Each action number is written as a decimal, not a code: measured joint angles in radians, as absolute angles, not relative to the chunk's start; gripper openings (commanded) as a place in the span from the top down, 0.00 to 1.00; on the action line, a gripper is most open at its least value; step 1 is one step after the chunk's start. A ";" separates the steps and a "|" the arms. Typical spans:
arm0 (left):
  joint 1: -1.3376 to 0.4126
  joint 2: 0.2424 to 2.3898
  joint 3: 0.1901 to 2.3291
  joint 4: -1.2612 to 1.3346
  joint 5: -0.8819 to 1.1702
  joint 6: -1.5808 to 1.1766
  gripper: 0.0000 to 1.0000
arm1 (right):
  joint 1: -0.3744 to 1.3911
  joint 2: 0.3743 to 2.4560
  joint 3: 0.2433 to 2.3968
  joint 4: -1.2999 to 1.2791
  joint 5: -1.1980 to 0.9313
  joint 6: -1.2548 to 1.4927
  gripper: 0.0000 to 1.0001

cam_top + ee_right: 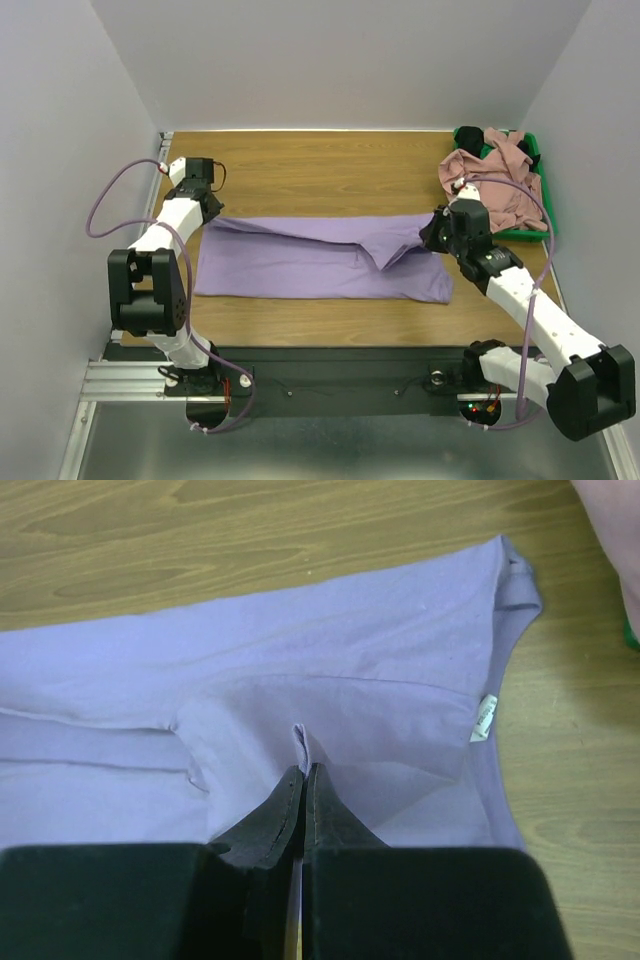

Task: Fold and stack the t-shirts
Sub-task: Fold the tshirt

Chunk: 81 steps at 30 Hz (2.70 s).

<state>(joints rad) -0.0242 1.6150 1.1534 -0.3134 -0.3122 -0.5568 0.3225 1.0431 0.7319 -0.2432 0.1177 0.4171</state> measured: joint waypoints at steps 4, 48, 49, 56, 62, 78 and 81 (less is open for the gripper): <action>-0.022 1.603 1.101 -0.308 -0.323 -0.568 1.00 | 0.323 1.021 0.711 -0.258 0.096 0.434 0.96; -0.051 1.486 0.843 -0.175 -0.072 -0.633 0.02 | 0.702 1.412 0.821 -0.381 0.072 0.578 0.34; -0.051 1.483 0.843 -0.176 -0.072 -0.634 0.02 | 0.702 1.440 0.832 -0.381 0.084 0.575 0.37; -0.051 1.364 0.809 -0.185 -0.088 -0.641 0.02 | 0.702 1.533 0.884 -0.380 0.181 0.550 0.51; -0.051 1.337 0.799 -0.192 -0.106 -0.645 0.02 | 0.702 1.581 0.893 -0.381 0.200 0.543 0.57; -0.051 1.337 0.796 -0.208 -0.141 -0.648 0.02 | 0.702 1.585 0.893 -0.381 0.202 0.533 1.00; -0.051 1.337 0.796 -0.210 -0.143 -0.648 0.02 | 0.702 1.585 0.893 -0.381 0.202 0.535 1.00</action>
<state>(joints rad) -0.0505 1.3373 0.7959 -0.2096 -0.1432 -0.6476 0.7025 1.5852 0.8928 -0.3813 0.2020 0.5346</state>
